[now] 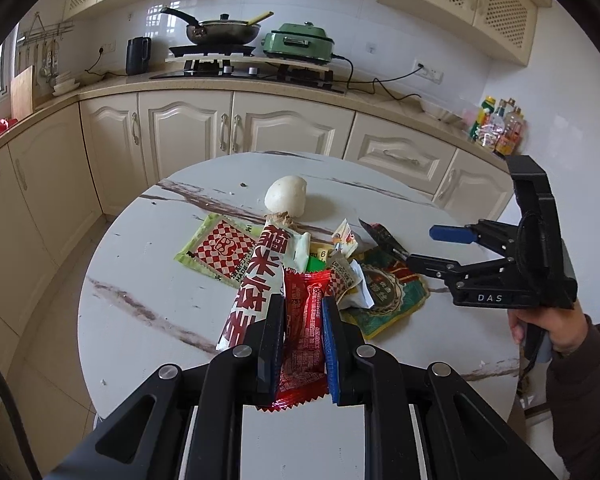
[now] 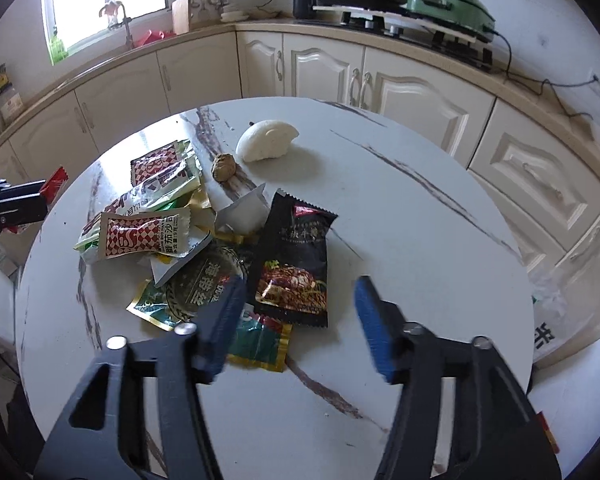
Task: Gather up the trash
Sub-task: 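Lift the red wrapper with the left gripper while the right gripper grasps the black wrapper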
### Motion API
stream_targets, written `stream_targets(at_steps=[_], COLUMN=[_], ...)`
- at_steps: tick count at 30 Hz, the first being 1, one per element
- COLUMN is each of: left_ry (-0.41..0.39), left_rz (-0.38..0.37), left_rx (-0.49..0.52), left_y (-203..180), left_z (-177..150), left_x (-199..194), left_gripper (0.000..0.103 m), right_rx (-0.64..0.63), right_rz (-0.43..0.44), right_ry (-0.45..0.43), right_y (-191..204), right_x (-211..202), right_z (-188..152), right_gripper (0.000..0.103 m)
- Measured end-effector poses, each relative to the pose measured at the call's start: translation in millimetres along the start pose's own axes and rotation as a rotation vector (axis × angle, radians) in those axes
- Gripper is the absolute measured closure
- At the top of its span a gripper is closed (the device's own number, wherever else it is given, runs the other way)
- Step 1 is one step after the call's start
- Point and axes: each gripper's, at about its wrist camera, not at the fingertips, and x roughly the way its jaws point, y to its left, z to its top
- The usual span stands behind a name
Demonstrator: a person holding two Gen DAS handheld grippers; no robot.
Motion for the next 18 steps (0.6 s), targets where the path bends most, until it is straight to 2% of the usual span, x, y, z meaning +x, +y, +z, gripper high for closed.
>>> stream_targets(at_steps=[2,4,6,7,8,11,14,18], left_ry=[-0.002,-0.001,0.000,0.001,0.000,-0.007,-0.018,-0.046], left_rz=[0.002,0.001,-0.001,-0.003,-0.005,-0.013,-0.027,-0.044], left_rx=[-0.006,-0.010,-0.008,-0.007,-0.006,-0.005,-0.011,-0.031], left_y=[0.9,0.9,1.7,3.0,2.8,5.4,9.1,17.6], left_z=[0.4,0.6,0.0,0.0,-0.3,1.2,1.8,-1.5], left_x=[-3.1,-6.7,-10.9,-11.7,-12.8,-17.3,-21.8,-33.7], left_gripper=[0.089,0.089,0.089,0.089,0.089,0.089,0.089,0.089], right_rx=[0.016,0.031,0.062,0.085,0.109,0.164,0.171,0.174], right_rz=[0.018,-0.001,0.032,0.038,0.039,0.064,0.025,0.042], right_ry=[0.005,0.037,0.069,0.087,0.099,0.088,0.035,-0.044], right_y=[2.0,-1.1,-8.0,-11.6,-15.7,-27.8,-28.8,-15.9], right_x=[8.6,23.5,40.0,46.4,51.0,51.0,33.2,-3.9], right_z=[7.4,13.1,16.7,16.6,15.5,11.4,8.5,13.6], right_gripper=[0.035,0.035,0.037,0.045,0.063,0.079,0.085,0.086])
